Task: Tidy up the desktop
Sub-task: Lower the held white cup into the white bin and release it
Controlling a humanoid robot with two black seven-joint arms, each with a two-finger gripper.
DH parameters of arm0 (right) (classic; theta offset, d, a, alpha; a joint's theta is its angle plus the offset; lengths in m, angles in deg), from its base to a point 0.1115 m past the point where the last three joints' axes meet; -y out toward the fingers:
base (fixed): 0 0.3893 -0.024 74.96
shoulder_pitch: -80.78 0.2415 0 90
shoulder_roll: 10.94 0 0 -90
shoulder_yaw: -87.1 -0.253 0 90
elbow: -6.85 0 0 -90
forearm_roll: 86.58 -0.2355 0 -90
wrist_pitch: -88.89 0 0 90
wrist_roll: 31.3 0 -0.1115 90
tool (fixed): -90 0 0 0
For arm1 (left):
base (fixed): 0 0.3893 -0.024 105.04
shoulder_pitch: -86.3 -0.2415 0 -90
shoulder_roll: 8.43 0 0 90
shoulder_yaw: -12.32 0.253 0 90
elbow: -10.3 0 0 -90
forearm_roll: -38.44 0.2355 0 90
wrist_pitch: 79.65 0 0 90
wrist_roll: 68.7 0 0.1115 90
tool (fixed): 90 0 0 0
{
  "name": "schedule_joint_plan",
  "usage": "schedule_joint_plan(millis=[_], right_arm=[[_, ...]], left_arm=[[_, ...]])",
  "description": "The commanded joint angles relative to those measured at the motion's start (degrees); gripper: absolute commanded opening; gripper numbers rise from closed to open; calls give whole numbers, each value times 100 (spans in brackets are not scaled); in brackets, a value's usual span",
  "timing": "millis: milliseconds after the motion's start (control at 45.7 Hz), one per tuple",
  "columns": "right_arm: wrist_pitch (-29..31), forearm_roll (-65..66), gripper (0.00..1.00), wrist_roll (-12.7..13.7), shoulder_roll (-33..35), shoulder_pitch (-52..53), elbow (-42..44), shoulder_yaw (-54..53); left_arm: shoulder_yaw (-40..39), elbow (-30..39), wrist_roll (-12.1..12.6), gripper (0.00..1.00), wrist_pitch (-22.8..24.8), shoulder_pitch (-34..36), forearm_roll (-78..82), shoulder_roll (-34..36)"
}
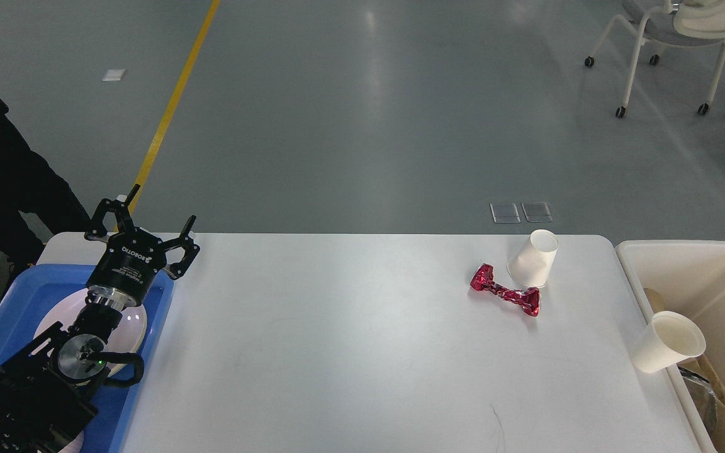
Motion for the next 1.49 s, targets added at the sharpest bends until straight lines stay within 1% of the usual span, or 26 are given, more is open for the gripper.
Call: schedule_joint_plan(millis=[0,88,153,241,285,416,460,526,548,569,635,723,876,942,1095,1314,1380,1467], right_arm=[[923,472,100,-3,-84,1019,-13,7],[1652,1122,100,-38,-259,1775,22,7],[1652,1544,100,-170,-382,2311,22,7],[1652,1914,100,-459,-602,2813,-13,7],[1652,1949,100,-504,-646,2902,-22,7],[1652,1958,100,-434,-576,2648,-40,59],[1652,1958,100,-425,-445,2201,-40,95],[1652,1967,100,-399,-330,1253,-13,103],[1184,1967,100,-381,-321,736,22,112],[840,1967,100,-364,-321,348,39,121],[22,1879,100,-337,-365,-742,153,69],[-568,1555,100,-337,-531,-1684,460,-19],[-1429,167,100,-346,-1112,-2766,1014,-63],[-1632,-80,100,-346,-1244,-2942,1173,-72],[-1677,-177,100,-355,-1262,-3057,1244,-230],[-1879,-177,100,-355,-1288,-3584,1349,-679],[-2141,-177,100,-355,-1376,-3786,1358,-740],[-2678,-212,100,-346,-1560,-4146,1358,-1021]], left_arm=[[0,0,0,100,0,0,0,-1],[0,0,0,100,9,0,0,-1],[0,0,0,100,0,0,0,-1],[0,0,0,100,0,0,0,-1],[0,0,0,100,0,0,0,-1],[0,0,0,100,0,0,0,-9],[0,0,0,100,0,0,0,-1],[0,0,0,100,0,0,0,-1],[0,0,0,100,0,0,0,-1],[0,0,0,100,0,0,0,-1],[9,0,0,100,0,0,0,-1],[0,0,0,100,0,0,0,-1],[0,0,0,100,0,0,0,-1],[0,0,0,100,0,0,0,-1],[0,0,0,100,0,0,0,-1],[9,0,0,100,0,0,0,-1],[9,0,0,100,0,0,0,-1],[9,0,0,100,0,0,0,-1]])
